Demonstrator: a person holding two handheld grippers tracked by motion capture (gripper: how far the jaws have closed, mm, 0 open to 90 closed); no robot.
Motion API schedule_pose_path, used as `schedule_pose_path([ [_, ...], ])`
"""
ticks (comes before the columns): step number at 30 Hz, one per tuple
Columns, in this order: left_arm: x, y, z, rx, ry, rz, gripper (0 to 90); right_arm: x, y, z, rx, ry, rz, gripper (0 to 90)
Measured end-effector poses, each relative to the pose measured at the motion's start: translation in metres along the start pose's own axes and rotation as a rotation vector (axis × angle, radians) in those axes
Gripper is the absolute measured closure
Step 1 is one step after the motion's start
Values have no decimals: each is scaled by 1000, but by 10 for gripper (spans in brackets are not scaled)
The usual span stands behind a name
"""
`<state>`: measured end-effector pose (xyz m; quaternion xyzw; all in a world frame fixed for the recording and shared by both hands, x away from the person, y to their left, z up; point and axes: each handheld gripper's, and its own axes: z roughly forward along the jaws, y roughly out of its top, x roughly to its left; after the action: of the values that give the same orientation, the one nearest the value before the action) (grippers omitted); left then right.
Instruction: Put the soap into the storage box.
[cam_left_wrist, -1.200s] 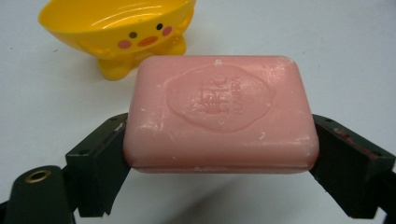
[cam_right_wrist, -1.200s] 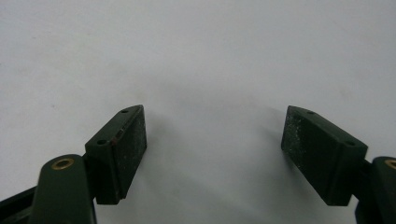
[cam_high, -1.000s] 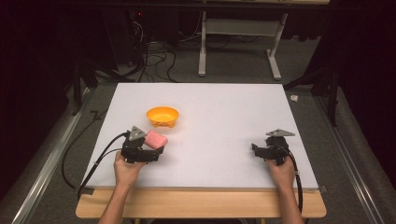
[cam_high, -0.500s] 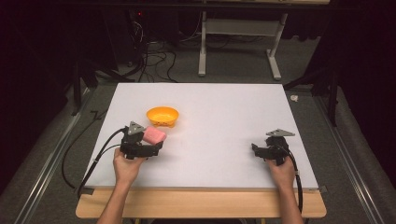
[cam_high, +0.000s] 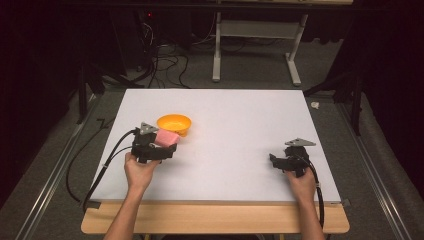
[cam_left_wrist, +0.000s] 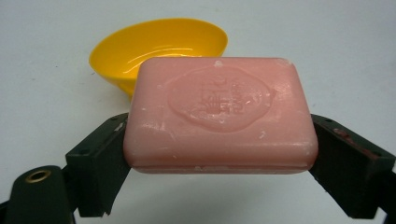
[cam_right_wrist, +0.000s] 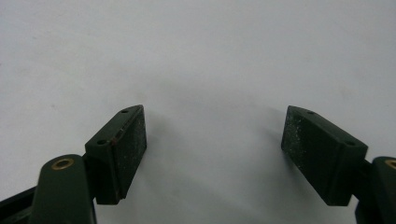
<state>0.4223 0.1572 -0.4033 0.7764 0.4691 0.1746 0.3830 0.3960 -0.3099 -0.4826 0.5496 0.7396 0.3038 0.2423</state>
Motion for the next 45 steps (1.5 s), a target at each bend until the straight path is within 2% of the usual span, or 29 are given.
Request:
schedule_pose_path([
  [3, 1, 4, 1, -6, -6, -20, 137, 0, 0, 0, 0, 0, 0, 228],
  [5, 1, 7, 1, -8, 9, -22, 137, 0, 0, 0, 0, -1, 0, 228],
  [11, 1, 15, 4, 3, 10, -20, 137, 0, 0, 0, -1, 0, -1, 228],
  [13, 2, 17, 5, 0, 3, -30, 137, 0, 0, 0, 0, 0, 0, 228],
  [24, 3, 29, 13, 9, 22, -33, 137, 0, 0, 0, 0, 0, 0, 228],
  [31, 11, 34, 18, 16, 21, -63, 138, 0, 0, 0, 0, 0, 0, 228],
  [45, 14, 51, 35, 44, 62, -62, 138, 0, 0, 0, 0, 0, 0, 228],
])
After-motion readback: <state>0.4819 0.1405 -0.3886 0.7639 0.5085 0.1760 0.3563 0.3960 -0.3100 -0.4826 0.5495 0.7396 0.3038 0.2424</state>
